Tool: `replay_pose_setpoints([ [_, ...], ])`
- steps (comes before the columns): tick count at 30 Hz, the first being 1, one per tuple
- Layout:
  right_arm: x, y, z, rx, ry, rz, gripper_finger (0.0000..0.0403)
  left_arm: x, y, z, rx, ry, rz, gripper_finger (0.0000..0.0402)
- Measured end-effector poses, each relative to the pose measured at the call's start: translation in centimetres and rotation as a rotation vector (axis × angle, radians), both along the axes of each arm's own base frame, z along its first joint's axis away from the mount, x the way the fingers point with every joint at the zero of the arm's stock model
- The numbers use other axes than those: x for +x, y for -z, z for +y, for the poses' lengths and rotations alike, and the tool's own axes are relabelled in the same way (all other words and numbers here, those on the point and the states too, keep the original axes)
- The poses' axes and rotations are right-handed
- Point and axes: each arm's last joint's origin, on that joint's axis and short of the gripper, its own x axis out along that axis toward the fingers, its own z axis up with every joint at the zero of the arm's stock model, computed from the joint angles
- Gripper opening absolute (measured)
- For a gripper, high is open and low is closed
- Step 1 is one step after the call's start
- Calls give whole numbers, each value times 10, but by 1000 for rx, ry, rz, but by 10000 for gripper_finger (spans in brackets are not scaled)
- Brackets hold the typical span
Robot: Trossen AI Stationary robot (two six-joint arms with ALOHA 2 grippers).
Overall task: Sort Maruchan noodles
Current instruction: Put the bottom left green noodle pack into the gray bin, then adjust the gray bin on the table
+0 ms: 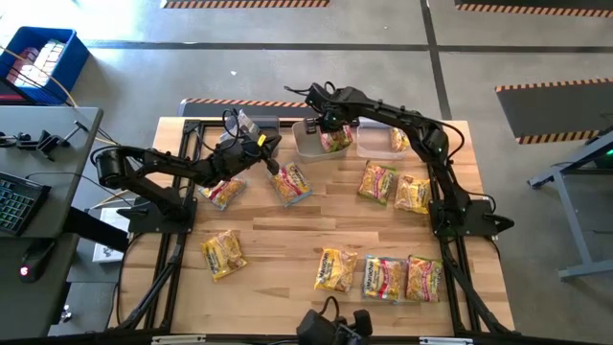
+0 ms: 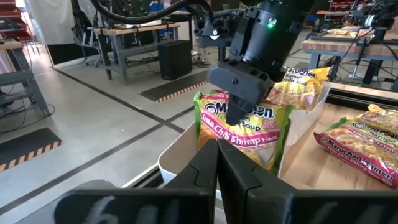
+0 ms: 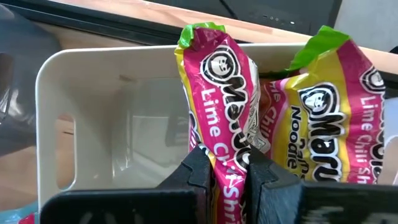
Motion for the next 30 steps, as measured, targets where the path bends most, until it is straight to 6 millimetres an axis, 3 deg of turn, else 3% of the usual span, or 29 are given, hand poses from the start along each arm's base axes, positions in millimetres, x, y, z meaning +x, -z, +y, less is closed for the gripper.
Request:
replay_pose_setpoints([
  [6, -1, 0, -1, -42, -15, 36, 44, 0, 0, 0, 0, 0, 1, 0],
  [14, -2, 0, -1, -49, -47, 59, 133, 1, 0, -1, 22, 50, 23, 0],
  [20, -6, -18, 0, -104, -142, 150, 173, 1, 1, -1, 26, 53, 32, 0],
  [25, -15, -57, 9, -115, -340, 277, 160, 1, 3, -1, 18, 61, 51, 0],
  [30, -24, -85, 31, -136, -538, 472, 65, 2, 8, -5, -26, 182, 82, 0],
])
